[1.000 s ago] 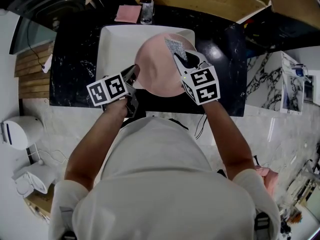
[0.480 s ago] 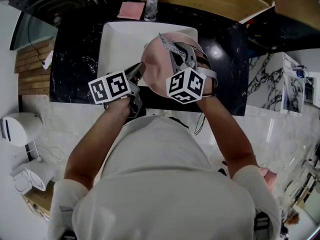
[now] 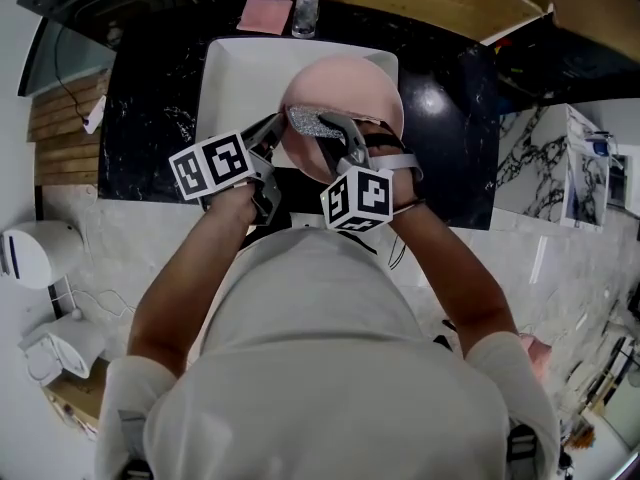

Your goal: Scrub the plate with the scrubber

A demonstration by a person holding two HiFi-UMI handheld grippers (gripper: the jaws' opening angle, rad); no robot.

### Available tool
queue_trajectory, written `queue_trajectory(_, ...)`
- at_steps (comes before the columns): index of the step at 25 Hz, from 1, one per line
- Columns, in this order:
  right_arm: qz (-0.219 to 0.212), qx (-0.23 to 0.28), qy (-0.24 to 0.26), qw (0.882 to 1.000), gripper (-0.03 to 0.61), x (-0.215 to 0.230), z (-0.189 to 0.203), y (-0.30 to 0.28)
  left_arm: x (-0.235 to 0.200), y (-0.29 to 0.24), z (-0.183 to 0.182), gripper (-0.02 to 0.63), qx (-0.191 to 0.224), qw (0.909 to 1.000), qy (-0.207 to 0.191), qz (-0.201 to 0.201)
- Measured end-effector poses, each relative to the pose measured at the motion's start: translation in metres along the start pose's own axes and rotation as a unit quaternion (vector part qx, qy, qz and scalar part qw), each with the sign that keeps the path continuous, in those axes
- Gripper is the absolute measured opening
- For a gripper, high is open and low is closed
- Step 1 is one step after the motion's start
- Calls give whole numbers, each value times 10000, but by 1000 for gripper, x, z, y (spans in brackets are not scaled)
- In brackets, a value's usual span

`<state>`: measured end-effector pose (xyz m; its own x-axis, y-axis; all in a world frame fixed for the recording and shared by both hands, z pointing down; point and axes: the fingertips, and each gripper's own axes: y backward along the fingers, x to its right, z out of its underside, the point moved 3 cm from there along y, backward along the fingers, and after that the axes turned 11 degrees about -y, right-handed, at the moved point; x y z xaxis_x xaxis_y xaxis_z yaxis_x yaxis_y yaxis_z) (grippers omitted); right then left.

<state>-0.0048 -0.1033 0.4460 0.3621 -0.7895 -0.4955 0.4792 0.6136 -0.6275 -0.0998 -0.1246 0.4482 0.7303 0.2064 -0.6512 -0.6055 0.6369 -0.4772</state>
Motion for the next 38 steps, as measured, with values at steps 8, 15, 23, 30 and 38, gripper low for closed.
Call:
queue_trajectory(8, -900, 100, 274, 9955, 79, -40, 8, 19, -10, 8, -12, 46, 228, 9997, 127, 1)
queue_trajectory(15, -875, 170, -116, 9960, 80, -16, 25, 32, -17, 15, -13, 44, 289, 9993, 204, 79)
queue_trajectory(23, 761, -150, -587, 9953, 80, 81, 36, 18, -5, 20, -3, 41, 215, 9990, 208, 344)
queue_trajectory(30, 520, -148, -103, 9985, 80, 53, 14, 7, 1, 18, 0, 43, 198, 9985, 225, 467)
queue_trajectory(38, -335, 78, 457, 9984, 80, -10, 4, 19, -4, 19, -10, 46, 346, 9980, 300, 436)
